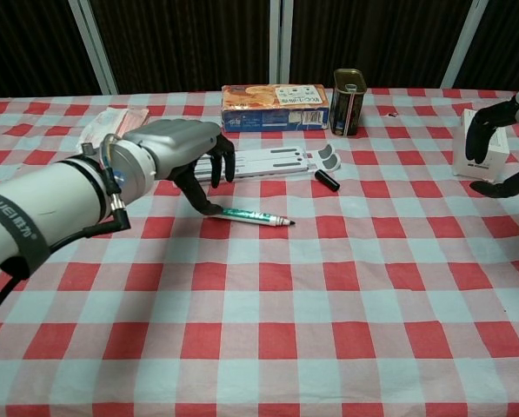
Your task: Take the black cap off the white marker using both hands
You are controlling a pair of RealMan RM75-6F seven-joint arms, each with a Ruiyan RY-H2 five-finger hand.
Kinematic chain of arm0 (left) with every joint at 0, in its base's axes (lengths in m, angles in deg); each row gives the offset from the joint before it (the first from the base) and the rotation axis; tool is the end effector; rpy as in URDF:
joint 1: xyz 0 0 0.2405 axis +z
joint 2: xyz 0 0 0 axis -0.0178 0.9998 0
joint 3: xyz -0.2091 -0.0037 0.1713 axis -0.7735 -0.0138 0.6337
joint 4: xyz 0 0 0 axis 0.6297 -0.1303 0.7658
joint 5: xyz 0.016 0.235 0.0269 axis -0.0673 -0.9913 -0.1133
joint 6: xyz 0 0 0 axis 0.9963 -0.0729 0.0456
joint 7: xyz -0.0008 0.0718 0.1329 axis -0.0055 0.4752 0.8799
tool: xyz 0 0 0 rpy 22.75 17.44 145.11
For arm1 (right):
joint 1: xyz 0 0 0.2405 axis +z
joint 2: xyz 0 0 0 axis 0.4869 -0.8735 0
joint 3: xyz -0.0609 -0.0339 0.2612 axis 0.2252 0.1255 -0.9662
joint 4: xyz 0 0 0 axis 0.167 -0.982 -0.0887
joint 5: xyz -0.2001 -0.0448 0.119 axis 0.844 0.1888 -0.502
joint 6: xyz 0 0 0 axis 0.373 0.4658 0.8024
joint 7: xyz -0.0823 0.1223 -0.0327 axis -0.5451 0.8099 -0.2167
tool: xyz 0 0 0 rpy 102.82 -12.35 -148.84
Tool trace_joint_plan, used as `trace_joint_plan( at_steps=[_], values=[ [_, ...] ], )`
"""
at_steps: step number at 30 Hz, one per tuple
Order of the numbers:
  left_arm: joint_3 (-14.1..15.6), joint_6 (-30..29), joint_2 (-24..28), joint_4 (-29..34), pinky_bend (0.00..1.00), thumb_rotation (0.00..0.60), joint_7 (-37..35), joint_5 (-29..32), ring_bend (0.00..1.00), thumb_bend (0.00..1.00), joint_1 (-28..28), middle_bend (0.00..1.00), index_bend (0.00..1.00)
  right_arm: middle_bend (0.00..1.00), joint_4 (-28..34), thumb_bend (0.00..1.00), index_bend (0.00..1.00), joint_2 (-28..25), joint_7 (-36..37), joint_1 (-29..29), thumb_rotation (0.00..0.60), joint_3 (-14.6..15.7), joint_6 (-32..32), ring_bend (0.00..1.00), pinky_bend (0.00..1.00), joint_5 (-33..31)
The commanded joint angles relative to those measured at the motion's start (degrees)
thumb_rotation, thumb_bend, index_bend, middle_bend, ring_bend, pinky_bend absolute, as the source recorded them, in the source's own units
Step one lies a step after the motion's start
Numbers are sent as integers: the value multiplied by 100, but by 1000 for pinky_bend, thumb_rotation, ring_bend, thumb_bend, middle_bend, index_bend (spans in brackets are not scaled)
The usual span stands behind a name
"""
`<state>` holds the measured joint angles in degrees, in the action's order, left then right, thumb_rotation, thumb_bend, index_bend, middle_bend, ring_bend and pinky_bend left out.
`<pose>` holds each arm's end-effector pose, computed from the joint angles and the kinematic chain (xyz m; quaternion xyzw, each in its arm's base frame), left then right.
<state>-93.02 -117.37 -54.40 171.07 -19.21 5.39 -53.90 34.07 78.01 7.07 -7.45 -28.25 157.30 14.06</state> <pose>-0.0842 0.3504 -0.1246 -0.7389 -0.4049 -0.3304 0.4253 -0.2499 -0.2916 -0.0104 0.6096 -0.3772 0.4311 0.5479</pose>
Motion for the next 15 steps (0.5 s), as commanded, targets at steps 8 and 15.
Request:
trace_joint_plan(
  at_steps=[8,15],
  values=[
    [348,-2034,982,648,735,600,-1028,-1574,613,134,1301,367,365,480,468,54,498,-609,476,-775,600,272,987,210,203,452],
    [1379,-3024,1354,159,207,600,-1753,-2748,127,106,2481,166,228,199,781,29,173,-983,618,-1373,600,817,1074,0,2,453]
  ],
)
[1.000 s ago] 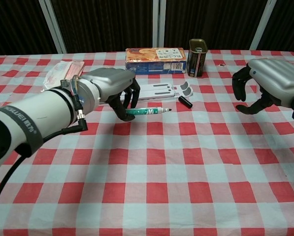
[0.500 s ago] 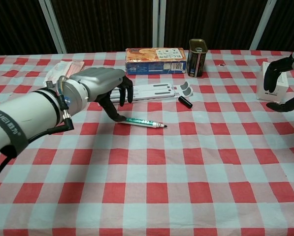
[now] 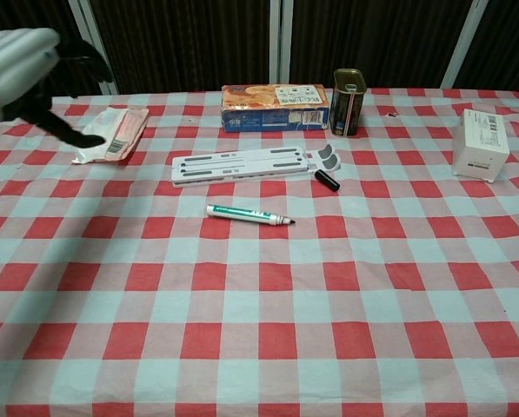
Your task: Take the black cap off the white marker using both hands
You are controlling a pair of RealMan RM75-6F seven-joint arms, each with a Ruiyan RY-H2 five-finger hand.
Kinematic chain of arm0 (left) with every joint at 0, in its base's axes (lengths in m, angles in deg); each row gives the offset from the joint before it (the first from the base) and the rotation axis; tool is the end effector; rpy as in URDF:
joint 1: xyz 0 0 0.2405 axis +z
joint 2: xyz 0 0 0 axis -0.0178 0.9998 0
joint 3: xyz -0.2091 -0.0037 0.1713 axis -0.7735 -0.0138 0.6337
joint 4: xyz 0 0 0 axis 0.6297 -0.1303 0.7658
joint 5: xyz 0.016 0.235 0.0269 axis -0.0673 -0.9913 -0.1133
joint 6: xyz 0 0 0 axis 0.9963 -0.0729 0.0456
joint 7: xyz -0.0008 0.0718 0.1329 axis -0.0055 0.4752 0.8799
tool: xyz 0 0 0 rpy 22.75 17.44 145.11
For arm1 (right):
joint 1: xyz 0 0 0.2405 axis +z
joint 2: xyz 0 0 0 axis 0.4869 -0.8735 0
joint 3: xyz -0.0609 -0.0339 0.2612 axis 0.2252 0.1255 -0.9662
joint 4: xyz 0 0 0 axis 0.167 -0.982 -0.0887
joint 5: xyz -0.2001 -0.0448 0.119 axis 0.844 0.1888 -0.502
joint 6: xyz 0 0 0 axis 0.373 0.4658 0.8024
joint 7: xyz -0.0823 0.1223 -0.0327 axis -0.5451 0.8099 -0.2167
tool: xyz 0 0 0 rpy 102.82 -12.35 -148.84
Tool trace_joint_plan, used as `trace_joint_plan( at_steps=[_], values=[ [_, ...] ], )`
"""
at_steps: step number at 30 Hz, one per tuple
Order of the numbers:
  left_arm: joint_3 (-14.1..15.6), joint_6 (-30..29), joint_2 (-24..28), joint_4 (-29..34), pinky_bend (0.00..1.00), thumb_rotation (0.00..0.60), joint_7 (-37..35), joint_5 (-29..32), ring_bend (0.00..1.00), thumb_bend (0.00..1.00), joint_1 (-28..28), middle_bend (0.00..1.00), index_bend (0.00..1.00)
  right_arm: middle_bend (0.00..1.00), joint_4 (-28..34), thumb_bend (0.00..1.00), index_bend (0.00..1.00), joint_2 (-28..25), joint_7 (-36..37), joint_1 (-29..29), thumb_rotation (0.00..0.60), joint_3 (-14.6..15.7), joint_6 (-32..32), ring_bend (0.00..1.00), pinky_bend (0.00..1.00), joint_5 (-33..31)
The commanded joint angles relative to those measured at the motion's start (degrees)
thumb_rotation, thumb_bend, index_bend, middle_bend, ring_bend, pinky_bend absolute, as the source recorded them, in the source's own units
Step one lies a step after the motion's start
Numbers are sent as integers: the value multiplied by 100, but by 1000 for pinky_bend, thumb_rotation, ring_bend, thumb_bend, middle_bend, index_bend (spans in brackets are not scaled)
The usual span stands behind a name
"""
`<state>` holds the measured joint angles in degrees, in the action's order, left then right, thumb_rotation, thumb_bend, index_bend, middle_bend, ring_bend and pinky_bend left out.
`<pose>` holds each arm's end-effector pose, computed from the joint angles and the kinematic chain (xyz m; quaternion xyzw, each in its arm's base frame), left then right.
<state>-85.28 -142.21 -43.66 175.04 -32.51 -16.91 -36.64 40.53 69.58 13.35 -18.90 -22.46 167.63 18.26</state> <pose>-0.1855 0.3178 -0.0161 -0.6198 -0.3380 -0.4428 0.5528 -0.2984 -0.2149 0.0402 0.5586 -0.4031 0.4333 0.5811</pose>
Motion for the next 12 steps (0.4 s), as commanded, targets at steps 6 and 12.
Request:
trace_joint_plan(
  at_steps=[6,12],
  values=[
    [963,-1155,265,-345,179,600,-924,-678,119,93,1764,163,218,135,-11,38,111,56,-168,-681,600,686,307,0,0,361],
    [1118,-1374,259,-550,175,600,-1297,-864,119,92,2414,163,219,128,-152,40,91,231,-200,-834,600,748,264,0,0,480]
  ],
)
